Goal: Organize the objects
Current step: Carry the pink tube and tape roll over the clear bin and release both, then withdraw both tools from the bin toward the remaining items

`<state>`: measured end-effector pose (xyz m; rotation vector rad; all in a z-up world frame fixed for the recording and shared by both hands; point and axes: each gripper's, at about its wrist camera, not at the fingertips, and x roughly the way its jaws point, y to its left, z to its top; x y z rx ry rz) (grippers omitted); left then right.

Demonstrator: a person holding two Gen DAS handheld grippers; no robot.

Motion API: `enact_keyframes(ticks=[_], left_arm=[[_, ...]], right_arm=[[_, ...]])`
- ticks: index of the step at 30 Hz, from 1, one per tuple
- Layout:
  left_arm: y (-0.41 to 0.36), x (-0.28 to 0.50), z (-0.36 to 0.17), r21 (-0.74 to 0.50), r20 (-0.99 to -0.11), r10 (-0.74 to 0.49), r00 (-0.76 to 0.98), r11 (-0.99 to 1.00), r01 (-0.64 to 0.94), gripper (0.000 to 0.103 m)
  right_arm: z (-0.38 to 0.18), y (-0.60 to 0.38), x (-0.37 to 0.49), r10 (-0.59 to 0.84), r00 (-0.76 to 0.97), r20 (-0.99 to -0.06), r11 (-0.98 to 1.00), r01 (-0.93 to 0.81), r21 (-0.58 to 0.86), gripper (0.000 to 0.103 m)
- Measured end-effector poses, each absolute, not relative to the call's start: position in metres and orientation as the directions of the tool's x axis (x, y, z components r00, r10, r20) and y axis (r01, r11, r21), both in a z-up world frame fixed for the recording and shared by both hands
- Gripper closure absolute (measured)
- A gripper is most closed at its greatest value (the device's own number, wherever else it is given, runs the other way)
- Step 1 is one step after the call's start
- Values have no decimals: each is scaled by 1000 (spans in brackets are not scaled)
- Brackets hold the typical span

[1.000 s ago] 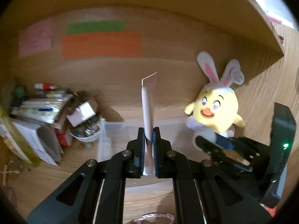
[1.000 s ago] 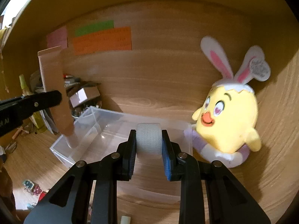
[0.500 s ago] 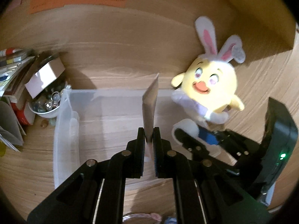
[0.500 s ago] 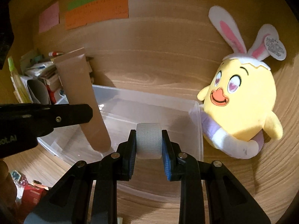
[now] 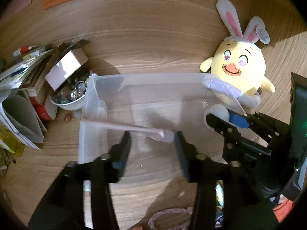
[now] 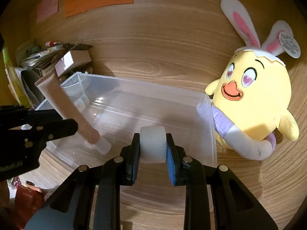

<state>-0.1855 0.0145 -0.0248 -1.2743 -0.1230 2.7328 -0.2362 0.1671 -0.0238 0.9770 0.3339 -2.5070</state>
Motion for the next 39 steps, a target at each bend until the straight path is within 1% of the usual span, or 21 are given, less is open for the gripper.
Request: enact_keyframes(ticks=[1,4,7,8,9,11,13,15,18,20,22,24,28,35,39], left_arm=[[13,-184,-24,-126,-756,146,-638,-989,-76,43],[10,-179,-23,-118,-754,142,-641,-990,-81,39],[7,-174,-21,-110,-750,132,-648,-991,-75,31],[6,-173,-20,-109,-748,130,-650,-991,-73,30],[4,-171,-19,-110,-747,129,-652,-991,-71,30],[2,-168,-17,-119,-745,136,-653,-990,-70,29],[0,-165,-15,-124,-744,139,-653,-990,-69,29],[-2,-161,-12,-125,-742,137,-656,-990,-65,26],[-7,-151,-6,-118,-729,125,-673,-991,-57,21],[-10,-145,-2,-113,-720,118,-684,-992,-53,18],[-14,-139,3,-112,-709,113,-696,-993,-46,14],[-19,-133,8,-110,-697,105,-709,-993,-39,11],[-30,-118,17,-106,-678,91,-729,-994,-26,7],[-52,-92,23,-89,-662,60,-747,-996,-2,5],[-65,-78,17,-74,-671,36,-741,-997,19,4]], right_arm=[[-24,166,-237,-299,-661,-688,-881,469,-68,81],[-25,166,-237,-294,-662,-690,-880,469,-75,81],[-25,167,-239,-292,-657,-695,-880,469,-74,79],[-25,166,-239,-292,-656,-697,-879,470,-75,75],[-24,165,-239,-290,-656,-697,-879,471,-78,67],[-22,165,-235,-279,-674,-684,-879,466,-101,58],[-18,165,-230,-266,-693,-669,-877,463,-130,55],[-14,164,-227,-258,-708,-657,-875,460,-152,49],[-8,163,-221,-252,-727,-639,-872,457,-177,42],[-4,162,-215,-248,-740,-625,-869,455,-195,40],[0,163,-210,-244,-751,-614,-867,453,-208,35],[6,164,-201,-243,-765,-596,-865,449,-223,26],[14,170,-185,-260,-775,-576,-864,452,-220,24],[21,189,-161,-277,-781,-561,-874,446,-190,20],[18,201,-151,-272,-779,-564,-885,433,-170,18]])
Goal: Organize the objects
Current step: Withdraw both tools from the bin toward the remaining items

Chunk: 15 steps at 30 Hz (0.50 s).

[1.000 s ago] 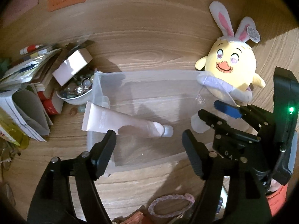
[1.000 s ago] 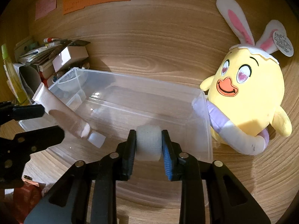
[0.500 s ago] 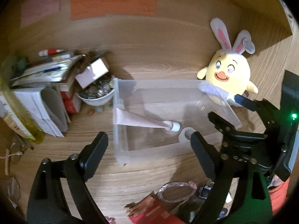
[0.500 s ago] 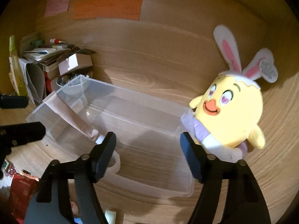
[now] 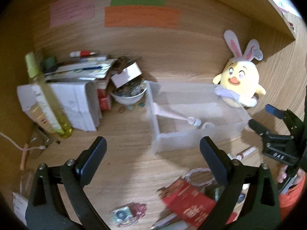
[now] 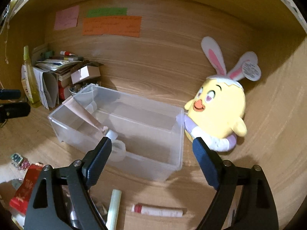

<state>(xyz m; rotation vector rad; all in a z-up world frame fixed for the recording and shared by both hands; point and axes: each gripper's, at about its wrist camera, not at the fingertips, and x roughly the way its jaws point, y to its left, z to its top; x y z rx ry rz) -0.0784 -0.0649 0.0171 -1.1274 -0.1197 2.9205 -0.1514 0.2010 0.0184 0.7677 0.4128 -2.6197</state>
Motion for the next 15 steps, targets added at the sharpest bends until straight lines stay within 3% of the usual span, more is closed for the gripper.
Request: enact_keyframes(ticks=[15], left_arm=[[-96,-42,-39,-75,-765,-14,-644,-991,110,4]], right_arm=[[-11,228,-124,-217,-746,-630,-906,394,-155,18]])
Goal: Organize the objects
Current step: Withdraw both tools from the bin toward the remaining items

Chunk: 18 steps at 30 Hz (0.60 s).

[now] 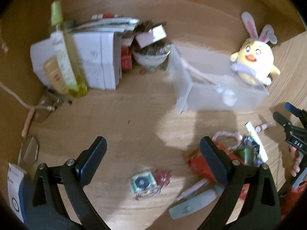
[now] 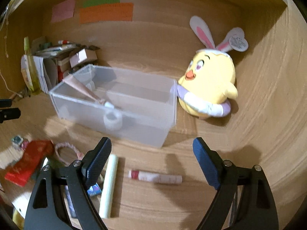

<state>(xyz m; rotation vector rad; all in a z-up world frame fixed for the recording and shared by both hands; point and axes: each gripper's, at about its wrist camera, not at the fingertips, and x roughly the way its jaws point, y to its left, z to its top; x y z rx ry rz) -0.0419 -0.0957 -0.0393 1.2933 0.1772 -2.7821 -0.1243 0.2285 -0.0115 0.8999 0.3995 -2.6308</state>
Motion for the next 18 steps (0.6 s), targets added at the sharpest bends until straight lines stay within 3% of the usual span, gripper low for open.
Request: enact_keyframes(ticks=[12,13,16,18], left_arm=[[-108,-11,-71,-108,-788,-22,-615,-979,173,4],[-109,-9,-73,-109,-788,-22,-616,-979,174,6],[-109,-5,-77,-117,-795,-8,-607,-979,165,27],[-109,-2,-80,-118,-797,-6,-604,-979,166,31]], right_arm=[[-42,241,-108,-251,-664,-705,-914,403,-54,20],[-43,241,-106,-256,-659,-707,-912,408,-50,20],[-50,236,-101,-266,-638,-722,-902,429,-46,29],[-54,233,-98,-274,-622,-733,-896,443,-41,37]])
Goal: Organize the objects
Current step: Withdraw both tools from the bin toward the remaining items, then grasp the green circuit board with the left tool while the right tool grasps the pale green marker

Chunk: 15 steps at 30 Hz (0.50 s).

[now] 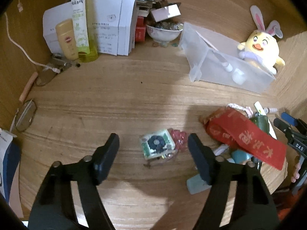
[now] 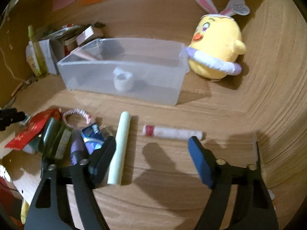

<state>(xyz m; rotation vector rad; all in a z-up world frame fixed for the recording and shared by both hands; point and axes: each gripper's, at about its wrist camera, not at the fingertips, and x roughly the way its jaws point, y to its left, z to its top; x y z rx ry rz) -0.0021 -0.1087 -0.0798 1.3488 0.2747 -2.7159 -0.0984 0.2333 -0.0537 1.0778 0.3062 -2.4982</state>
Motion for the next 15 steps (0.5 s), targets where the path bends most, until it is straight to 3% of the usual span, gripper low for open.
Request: enact_keyframes(ticks=[5,10,13,15], left_arm=[[-112,-1,-84,-135,-802,7,-597,-976,170,47],[-112,-4,-88,-141,-802,10,-597,-975,173,52],[-110,-5,-89,-141,-797,15,-603,-977,162,60],[-109,-6,-88,-133,-795,13,-606,-979,154,63]], right_arm=[[-61,227,-97,-301,-579,-757,-885,465,-4,55],[-64,221,-97,-312,-562,-766,-877,481,5,60],[-66,220,-99,-310,-555,-772,-876,482,5,64],[-68,219,-101,-303,-551,-777,-877,480,2,71]])
